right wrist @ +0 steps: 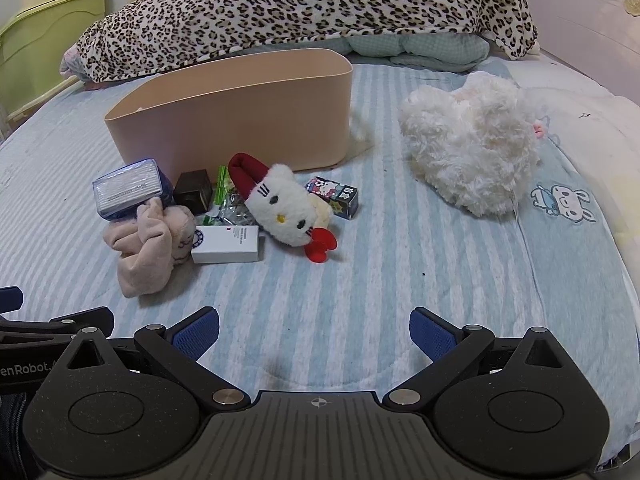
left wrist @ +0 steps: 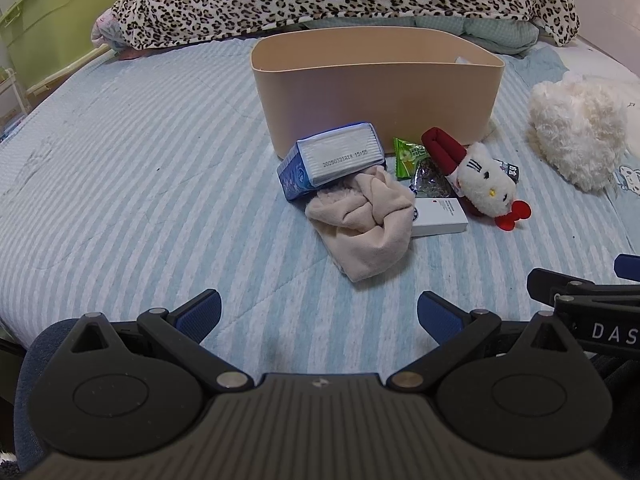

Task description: Organize objects

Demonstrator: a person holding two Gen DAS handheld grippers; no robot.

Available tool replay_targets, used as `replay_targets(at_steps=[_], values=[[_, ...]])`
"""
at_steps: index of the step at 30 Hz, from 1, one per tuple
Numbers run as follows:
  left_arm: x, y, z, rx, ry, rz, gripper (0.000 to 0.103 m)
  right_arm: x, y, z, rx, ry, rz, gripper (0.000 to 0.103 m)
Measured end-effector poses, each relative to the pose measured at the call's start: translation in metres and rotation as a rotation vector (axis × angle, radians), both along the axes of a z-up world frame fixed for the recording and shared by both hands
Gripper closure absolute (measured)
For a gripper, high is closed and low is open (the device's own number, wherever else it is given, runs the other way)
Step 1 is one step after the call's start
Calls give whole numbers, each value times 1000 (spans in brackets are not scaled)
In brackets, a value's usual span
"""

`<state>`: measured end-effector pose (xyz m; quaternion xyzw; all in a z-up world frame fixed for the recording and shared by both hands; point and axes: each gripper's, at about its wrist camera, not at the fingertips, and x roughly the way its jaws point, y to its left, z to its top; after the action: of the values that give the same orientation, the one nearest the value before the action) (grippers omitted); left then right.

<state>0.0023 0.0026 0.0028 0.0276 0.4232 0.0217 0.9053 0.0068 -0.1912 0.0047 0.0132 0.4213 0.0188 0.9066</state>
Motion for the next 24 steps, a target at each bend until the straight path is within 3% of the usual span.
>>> replay_targets(at_steps=[13,24], values=[[9,3,6,-14,-14,4,0,7,-4,8,11,-3,-10,0],[34,6,17,-6,-52,6,0,38,-6,29,-28,-72,-12,0]])
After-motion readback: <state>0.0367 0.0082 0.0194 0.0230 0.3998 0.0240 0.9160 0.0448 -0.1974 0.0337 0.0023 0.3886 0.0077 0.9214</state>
